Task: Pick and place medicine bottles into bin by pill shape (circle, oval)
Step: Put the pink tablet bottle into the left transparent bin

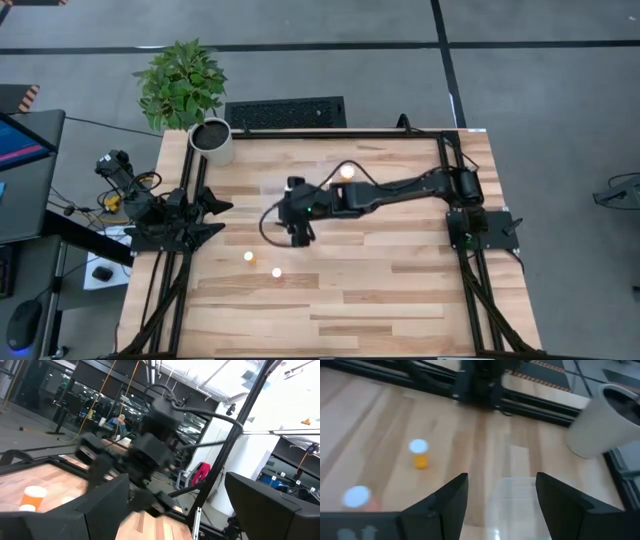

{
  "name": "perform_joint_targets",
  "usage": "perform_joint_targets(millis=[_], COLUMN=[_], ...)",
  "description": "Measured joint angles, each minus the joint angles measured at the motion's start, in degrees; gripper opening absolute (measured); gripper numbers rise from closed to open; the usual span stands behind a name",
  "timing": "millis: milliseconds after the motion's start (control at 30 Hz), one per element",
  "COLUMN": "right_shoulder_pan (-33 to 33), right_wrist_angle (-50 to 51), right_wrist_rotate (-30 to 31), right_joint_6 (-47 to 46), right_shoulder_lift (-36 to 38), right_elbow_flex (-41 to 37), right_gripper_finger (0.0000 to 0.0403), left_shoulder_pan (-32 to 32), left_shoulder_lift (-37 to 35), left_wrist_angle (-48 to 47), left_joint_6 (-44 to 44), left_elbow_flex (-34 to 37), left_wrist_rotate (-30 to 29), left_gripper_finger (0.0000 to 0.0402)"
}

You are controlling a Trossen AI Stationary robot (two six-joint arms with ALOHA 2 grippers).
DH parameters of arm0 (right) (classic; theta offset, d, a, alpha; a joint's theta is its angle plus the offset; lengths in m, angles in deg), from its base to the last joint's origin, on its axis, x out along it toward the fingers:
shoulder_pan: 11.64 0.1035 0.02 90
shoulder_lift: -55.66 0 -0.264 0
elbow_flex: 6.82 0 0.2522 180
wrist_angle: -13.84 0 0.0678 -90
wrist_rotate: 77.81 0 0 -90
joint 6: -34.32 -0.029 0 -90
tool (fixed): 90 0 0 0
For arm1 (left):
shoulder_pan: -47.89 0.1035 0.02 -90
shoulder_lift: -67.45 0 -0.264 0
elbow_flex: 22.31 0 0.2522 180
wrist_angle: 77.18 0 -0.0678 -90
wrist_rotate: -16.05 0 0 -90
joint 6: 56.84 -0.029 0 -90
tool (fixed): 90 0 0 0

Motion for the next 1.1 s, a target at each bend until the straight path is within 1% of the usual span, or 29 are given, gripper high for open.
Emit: perform_joint_targets(millis=[500,667,733,1100], right_shoulder_pan=[8.89,10.39,10.81,11.19], right_wrist_angle=[-4.94,-10.03,-10.17,-18.27], right_wrist_rotate=[0.02,0.04,0.04,0.09], right_joint_6=[-0.66,-1.8,-1.82,-5.47], right_shoulder_lift=[-0.18,-0.2,-0.29,-0.21], right_elbow_flex=[-0.02,-2.8,-3.55,-9.25], right_gripper_finger=[0.024,0.024,0.024,0.024], left_shoulder_pan=[0.0,-0.01,0.0,-0.01], left_shoulder_lift=[0.01,-0.01,0.0,0.0], left_wrist_angle=[-0.52,-0.5,-0.48,-0.42], left_joint_6=[0.54,0.82,0.82,0.88], left_elbow_flex=[0.0,0.0,0.0,0.0], left_wrist_rotate=[0.01,0.02,0.03,0.02], left_gripper_finger=[0.0322,0.0322,0.0322,0.0322])
